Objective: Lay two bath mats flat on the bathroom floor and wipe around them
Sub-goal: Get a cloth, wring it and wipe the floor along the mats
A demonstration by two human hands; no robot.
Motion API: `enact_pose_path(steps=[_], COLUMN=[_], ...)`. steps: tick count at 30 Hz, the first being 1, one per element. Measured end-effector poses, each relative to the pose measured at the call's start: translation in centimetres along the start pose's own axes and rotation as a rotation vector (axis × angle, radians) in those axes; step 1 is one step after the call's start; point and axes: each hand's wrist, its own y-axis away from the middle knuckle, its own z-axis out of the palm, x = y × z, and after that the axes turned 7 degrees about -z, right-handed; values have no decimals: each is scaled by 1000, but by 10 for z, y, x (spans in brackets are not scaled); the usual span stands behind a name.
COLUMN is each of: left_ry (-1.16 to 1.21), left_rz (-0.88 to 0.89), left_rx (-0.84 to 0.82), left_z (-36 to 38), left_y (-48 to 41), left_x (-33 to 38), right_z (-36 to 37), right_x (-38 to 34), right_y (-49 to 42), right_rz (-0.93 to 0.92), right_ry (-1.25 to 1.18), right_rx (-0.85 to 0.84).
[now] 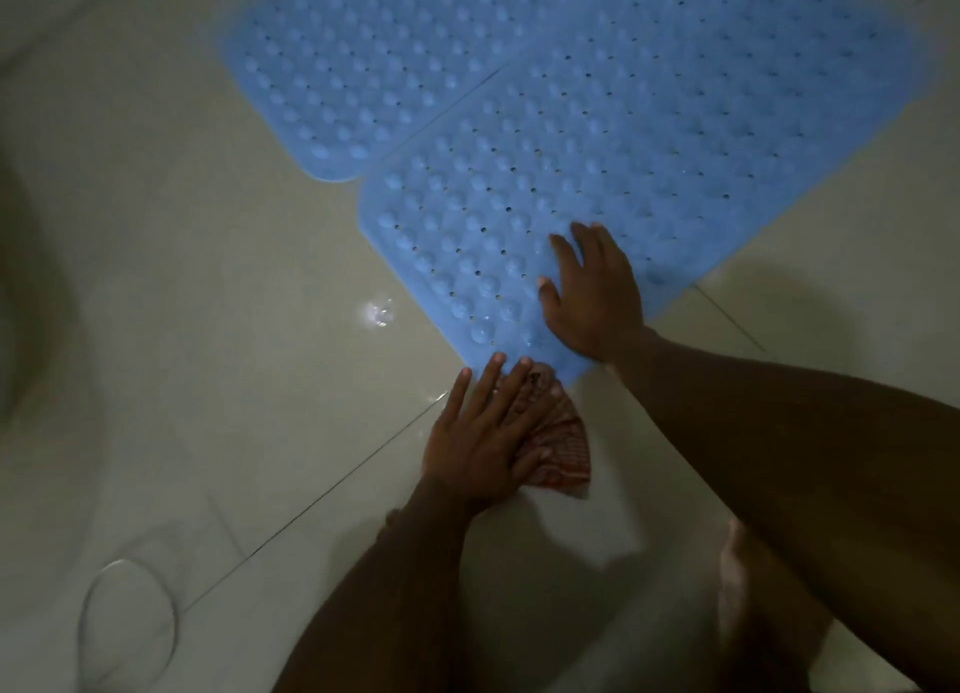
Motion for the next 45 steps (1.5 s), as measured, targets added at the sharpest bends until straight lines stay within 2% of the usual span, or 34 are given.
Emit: enact_pose_path(steps=[3,5,8,13,19,24,30,35,37,41,44,45], left_ry=[-10,-20,-20,69,129,175,153,171,124,-17,-17,52], left_rz=[-113,-256,-469,-641,-713,-796,-851,-878,-847,-770,-836,-869], left_rx=[-3,1,-10,-67,-89,-177,-161,-176,-159,20,-30,-51], left_z=[-1,-1,-3,-6,-12,-25,-31,-33,-34,-42,-64,-73], left_y=[30,46,47,6,-42,-75,-112,-139,-144,-138,-133,-133], left_x=[-17,-30,-50,-80,-138,-180,-227,-249,-252,-244,-235,-231], right_z=[15,25,33,36,38,54,92,95,93,86,65,54], right_x=[-34,-52,-67,-65,-71,-91,-96,-96,-96,-96,-101,-104], right_y=[-6,-10,-15,-27,-70,-104,-96,-95,-96,-101,-106,-111], right_rz=[-112,-157,-124,-137,-167,-159,-139,-127,-123,-58,-32,-8], right_ry=[-7,-1,61,111,112,92,221,213,209,103,55,41], right_rx=[-29,-44,-64,-11,56,32,80,103,66,-99,-143,-227])
